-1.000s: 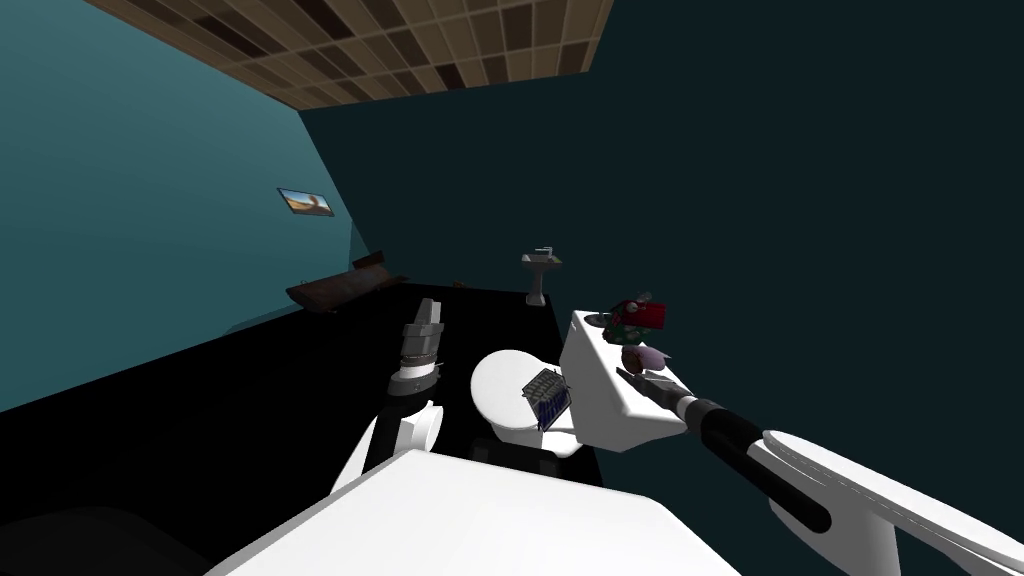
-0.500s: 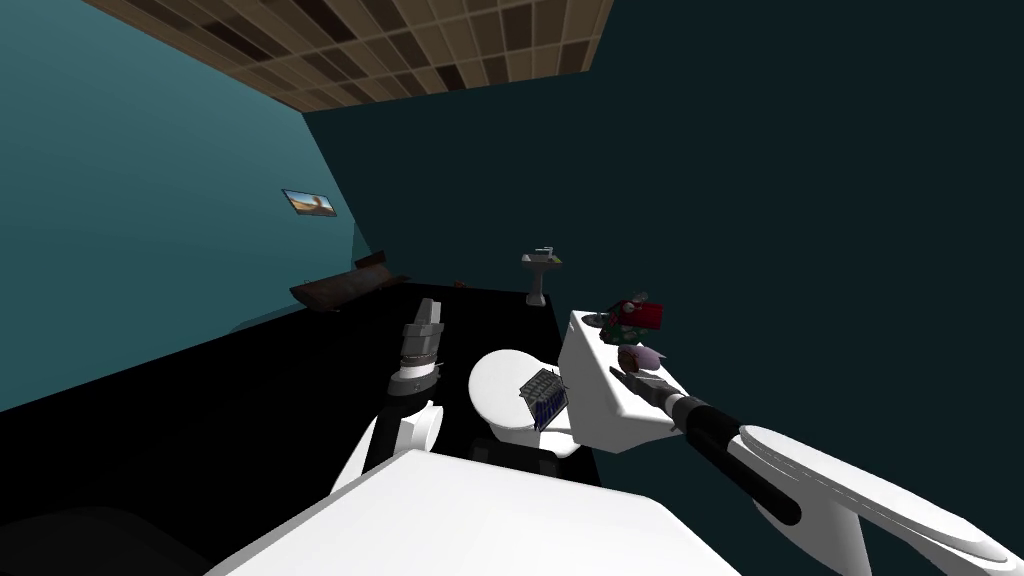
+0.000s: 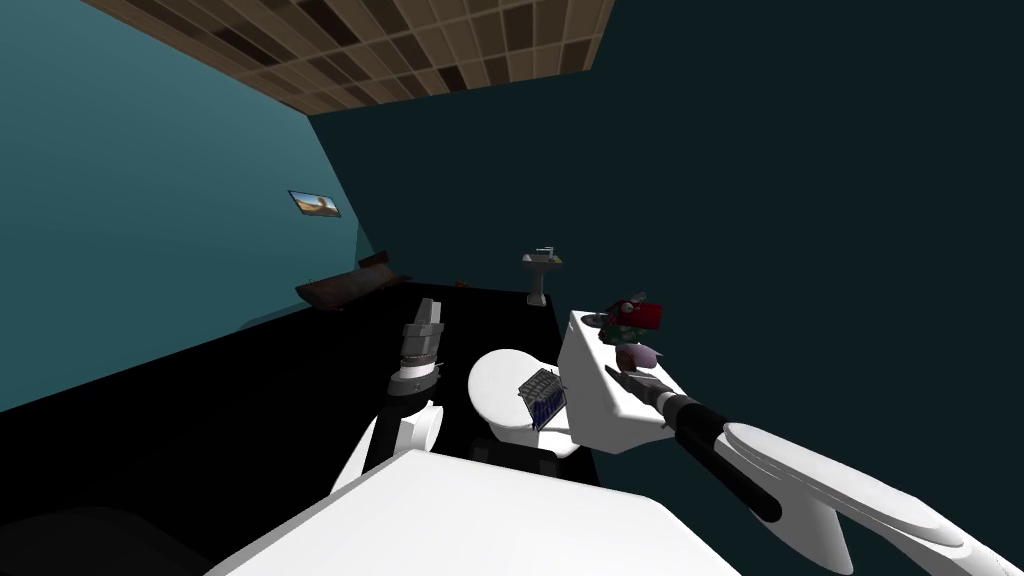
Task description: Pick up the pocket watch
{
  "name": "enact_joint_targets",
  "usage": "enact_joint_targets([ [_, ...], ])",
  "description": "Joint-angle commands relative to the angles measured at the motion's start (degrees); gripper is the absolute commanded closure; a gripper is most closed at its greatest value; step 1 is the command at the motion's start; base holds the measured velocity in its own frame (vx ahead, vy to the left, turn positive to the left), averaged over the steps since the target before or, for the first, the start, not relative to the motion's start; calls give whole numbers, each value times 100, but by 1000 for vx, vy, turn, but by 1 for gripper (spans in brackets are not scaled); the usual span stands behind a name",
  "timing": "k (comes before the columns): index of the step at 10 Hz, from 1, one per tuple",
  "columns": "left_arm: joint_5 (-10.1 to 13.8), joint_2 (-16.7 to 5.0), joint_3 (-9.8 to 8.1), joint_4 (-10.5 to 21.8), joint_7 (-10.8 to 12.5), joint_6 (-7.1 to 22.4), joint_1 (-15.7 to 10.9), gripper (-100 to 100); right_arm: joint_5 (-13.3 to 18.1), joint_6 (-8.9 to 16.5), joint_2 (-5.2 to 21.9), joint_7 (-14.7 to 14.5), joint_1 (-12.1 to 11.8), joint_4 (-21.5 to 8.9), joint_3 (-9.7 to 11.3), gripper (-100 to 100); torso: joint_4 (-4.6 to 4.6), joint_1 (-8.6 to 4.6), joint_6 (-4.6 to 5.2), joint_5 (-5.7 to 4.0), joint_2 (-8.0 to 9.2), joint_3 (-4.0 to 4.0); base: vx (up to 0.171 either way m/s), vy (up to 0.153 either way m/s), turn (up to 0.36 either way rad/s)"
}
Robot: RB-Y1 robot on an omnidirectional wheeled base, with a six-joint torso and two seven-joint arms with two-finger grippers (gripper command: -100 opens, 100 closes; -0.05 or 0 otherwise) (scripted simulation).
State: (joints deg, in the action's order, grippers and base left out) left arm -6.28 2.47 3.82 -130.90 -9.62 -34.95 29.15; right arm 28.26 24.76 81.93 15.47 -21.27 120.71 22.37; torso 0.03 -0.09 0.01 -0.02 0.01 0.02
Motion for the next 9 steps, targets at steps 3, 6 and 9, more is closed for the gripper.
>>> enact_joint_targets([
  [3, 0, 0, 0, 0, 0, 0, 0, 0, 286, 466, 155, 403, 395, 173, 573, -100, 0, 2, 0, 0, -1, 0, -5, -34, 14],
  [6, 0, 0, 0, 0, 0, 0, 0, 0, 229, 375, 128, 324, 317, 140, 464, 100, 0, 7, 0, 1, -1, -1, -2, -8, 3],
  [9, 0, 0, 0, 0, 0, 0, 0, 0, 231, 377, 129, 323, 318, 139, 462, 100, -1, 11, 0, 1, -3, -2, 0, 0, 0],
])
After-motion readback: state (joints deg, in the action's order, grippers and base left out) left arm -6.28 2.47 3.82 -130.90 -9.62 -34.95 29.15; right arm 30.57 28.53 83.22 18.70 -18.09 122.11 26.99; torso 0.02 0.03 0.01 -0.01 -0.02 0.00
